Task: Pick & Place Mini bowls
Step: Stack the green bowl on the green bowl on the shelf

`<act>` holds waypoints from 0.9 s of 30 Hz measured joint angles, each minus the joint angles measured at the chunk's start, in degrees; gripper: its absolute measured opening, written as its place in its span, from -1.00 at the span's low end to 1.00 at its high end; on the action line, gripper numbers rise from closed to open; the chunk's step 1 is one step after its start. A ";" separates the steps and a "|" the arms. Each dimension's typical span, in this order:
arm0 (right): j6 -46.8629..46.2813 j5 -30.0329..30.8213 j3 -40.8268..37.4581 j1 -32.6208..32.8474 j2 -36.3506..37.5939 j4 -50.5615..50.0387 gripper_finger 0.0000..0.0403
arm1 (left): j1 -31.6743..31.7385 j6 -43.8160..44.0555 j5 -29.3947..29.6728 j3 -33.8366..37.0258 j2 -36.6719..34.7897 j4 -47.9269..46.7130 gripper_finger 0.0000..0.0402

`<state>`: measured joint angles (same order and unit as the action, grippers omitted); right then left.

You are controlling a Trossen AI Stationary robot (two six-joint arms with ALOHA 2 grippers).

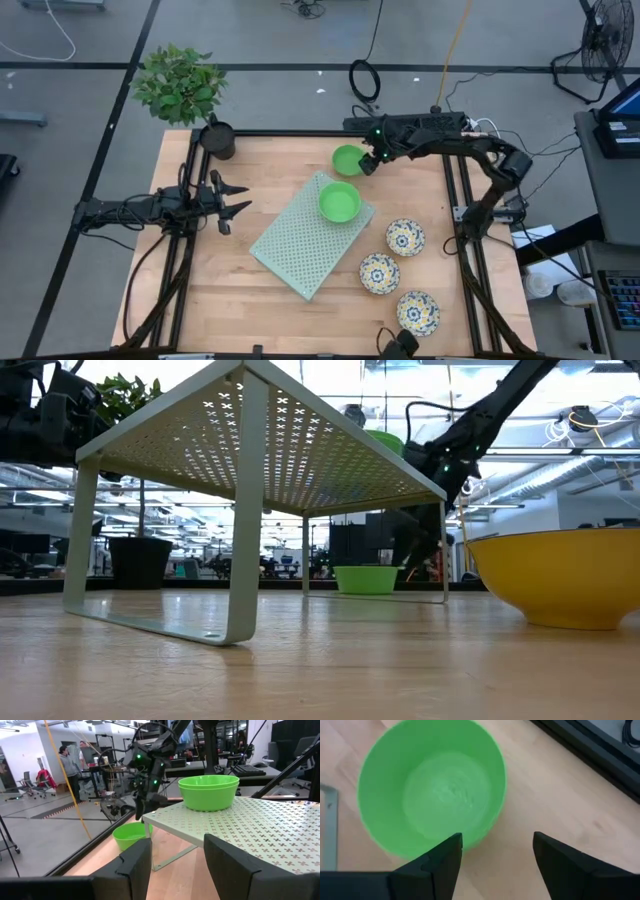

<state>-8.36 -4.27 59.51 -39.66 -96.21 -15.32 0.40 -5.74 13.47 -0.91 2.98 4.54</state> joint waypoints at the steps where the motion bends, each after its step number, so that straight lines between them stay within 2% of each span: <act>1: 0.00 0.08 -0.04 0.00 0.88 -0.81 0.15 | 0.00 0.00 0.00 0.00 0.00 -0.02 -0.09; 6: -2.08 4.21 -0.02 0.02 4.18 4.26 0.15 | 0.00 0.00 0.00 0.00 0.00 0.00 -0.09; 12: -1.42 4.23 0.06 0.11 1.31 10.69 0.13 | 0.00 0.00 0.00 0.00 0.00 -0.02 -0.09; 19: -0.09 4.43 -0.09 -0.11 -5.86 9.49 0.12 | 0.00 0.00 0.00 0.00 0.00 -0.01 -0.09; 27: -1.60 4.49 -0.02 -0.13 -5.93 2.38 0.12 | 0.00 0.00 0.00 0.00 0.00 0.00 -0.09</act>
<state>-9.96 0.22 59.48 -39.79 -102.14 -12.94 0.40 -5.74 13.47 -0.91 2.98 4.54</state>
